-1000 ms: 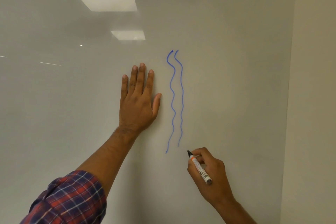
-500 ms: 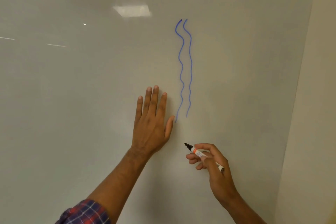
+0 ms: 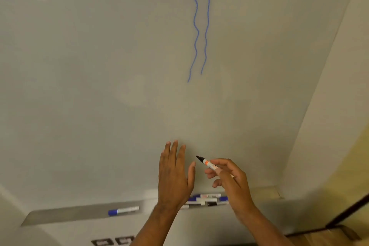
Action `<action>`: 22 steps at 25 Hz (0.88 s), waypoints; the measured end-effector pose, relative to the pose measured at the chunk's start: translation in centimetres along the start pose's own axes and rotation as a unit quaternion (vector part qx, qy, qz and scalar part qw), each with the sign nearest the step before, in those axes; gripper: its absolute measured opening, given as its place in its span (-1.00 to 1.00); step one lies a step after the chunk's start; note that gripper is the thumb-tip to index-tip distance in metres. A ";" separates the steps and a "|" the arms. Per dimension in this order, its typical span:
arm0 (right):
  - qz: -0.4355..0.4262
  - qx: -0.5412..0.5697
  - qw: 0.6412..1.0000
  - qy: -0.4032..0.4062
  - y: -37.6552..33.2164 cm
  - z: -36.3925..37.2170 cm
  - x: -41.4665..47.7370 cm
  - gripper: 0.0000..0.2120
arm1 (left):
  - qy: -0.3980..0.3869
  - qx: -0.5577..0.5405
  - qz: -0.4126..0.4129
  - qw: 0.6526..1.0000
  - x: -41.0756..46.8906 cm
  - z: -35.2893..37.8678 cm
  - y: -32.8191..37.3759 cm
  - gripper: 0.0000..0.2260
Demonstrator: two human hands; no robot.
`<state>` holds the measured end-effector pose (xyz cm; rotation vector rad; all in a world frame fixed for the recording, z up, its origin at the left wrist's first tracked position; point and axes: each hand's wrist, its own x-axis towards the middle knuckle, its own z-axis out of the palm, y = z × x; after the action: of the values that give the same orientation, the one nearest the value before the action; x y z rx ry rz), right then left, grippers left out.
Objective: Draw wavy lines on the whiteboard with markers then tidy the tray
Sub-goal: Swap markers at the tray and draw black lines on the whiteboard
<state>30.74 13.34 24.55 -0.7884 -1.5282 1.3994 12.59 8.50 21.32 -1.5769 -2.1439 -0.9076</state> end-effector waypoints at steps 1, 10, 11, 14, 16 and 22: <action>0.018 0.002 1.000 -0.002 0.9 -0.1 -0.7 -0.83 | -0.025 0.005 -0.004 1.000 -1.4 0.7 -0.1 -0.42; 0.241 -0.065 0.968 0.005 9.4 -1.2 -6.4 -0.95 | -0.195 0.019 -0.028 0.980 -12.4 4.9 -1.0 -0.43; 0.271 -0.076 0.960 0.011 10.3 -1.3 -7.0 -0.95 | -0.217 0.023 -0.033 0.975 -13.7 5.4 -1.1 -0.42; 0.357 -0.082 0.930 0.036 13.6 -1.8 -9.0 -0.92 | -0.303 0.031 -0.058 0.951 -17.6 6.8 -1.2 -0.41; 0.403 -0.090 0.910 0.049 15.9 -2.1 -10.5 -0.89 | -0.358 0.026 -0.076 0.930 -19.8 7.8 -1.2 -0.41; 0.499 -0.156 0.849 0.082 23.4 -2.6 -14.4 -0.86 | -0.451 0.027 -0.090 0.887 -26.2 11.0 -1.8 -0.42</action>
<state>36.27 5.26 -1.28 -2.0542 -1.2327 1.7143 20.82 -3.64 -3.11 -2.0454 -2.9113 -0.1003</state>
